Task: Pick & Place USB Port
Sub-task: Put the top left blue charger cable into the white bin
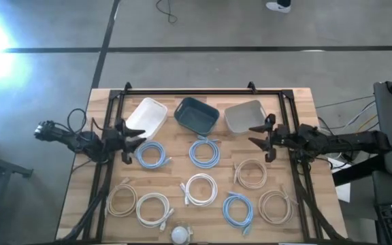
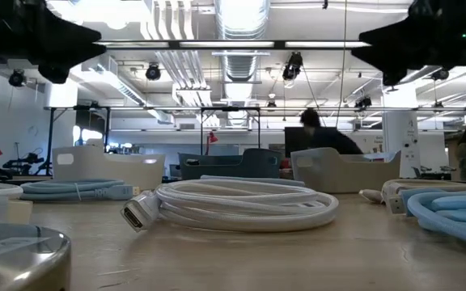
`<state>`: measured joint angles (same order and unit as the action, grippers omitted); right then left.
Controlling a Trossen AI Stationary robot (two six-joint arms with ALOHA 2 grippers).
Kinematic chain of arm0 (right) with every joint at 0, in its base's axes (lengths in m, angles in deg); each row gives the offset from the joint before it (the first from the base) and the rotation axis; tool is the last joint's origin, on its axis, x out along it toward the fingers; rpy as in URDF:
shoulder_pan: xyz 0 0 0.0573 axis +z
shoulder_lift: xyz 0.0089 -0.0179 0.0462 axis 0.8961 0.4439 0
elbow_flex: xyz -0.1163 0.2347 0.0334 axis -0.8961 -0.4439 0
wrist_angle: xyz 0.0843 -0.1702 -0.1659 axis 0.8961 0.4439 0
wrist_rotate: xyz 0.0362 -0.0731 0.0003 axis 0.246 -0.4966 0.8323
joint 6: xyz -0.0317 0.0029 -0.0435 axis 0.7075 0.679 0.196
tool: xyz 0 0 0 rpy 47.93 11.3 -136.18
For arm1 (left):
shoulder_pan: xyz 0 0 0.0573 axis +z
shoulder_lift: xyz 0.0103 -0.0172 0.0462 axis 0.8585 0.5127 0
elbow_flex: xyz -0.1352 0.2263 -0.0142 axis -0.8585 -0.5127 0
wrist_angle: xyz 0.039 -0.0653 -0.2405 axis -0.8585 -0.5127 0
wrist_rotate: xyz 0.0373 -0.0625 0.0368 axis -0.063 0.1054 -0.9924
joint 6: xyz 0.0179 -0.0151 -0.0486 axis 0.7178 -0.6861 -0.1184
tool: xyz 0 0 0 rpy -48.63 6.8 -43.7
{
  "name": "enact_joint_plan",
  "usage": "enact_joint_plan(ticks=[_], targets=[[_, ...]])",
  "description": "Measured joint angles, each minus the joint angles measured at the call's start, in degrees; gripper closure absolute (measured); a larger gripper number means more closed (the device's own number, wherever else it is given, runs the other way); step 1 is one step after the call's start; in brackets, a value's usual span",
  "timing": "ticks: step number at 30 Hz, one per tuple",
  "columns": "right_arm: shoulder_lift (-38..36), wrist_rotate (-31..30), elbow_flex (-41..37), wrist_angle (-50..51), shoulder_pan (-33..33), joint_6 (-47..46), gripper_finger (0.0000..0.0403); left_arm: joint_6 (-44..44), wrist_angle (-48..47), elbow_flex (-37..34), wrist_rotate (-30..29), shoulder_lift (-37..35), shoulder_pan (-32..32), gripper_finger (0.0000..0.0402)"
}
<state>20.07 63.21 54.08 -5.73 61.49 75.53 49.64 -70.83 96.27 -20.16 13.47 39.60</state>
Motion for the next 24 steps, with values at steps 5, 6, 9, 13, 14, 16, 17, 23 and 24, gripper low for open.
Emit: enact_joint_plan(ticks=[5,6,9,13,14,16,17,23,24], targets=[[10.18,-0.24,3.88,0.20,0.00,-0.21,0.0193,-6.46,-12.84,5.74,2.02,8.97,0.00,0.0215],[11.87,-0.85,4.76,0.17,0.00,-0.24,0.0192,-8.07,-15.04,7.10,2.69,10.82,0.00,0.0214],[16.30,-5.21,7.43,0.12,0.00,-1.84,0.0192,-12.92,-20.73,10.51,6.30,16.64,0.00,0.0213],[21.10,-7.31,10.48,0.15,-0.02,-2.33,0.0192,-20.34,-26.60,13.65,11.95,23.26,0.00,0.0213],[22.19,-7.25,11.17,0.21,0.00,-2.21,0.0192,-22.25,-27.67,14.05,13.07,24.84,0.00,0.0213],[24.37,-7.20,12.60,1.28,0.00,-2.16,0.0192,-25.65,-29.46,14.43,15.12,27.74,0.00,0.0213],[25.37,-7.21,13.29,2.02,0.00,-2.13,0.0192,-27.11,-29.93,14.39,16.12,29.24,0.00,0.0213],[31.08,-7.44,19.21,7.15,0.00,-0.22,0.0192,-33.07,-30.09,13.17,17.87,37.31,0.00,0.0215],[31.79,-7.44,20.22,7.87,0.00,0.20,0.0193,-33.63,-30.40,13.06,17.89,38.68,0.00,0.0216]])
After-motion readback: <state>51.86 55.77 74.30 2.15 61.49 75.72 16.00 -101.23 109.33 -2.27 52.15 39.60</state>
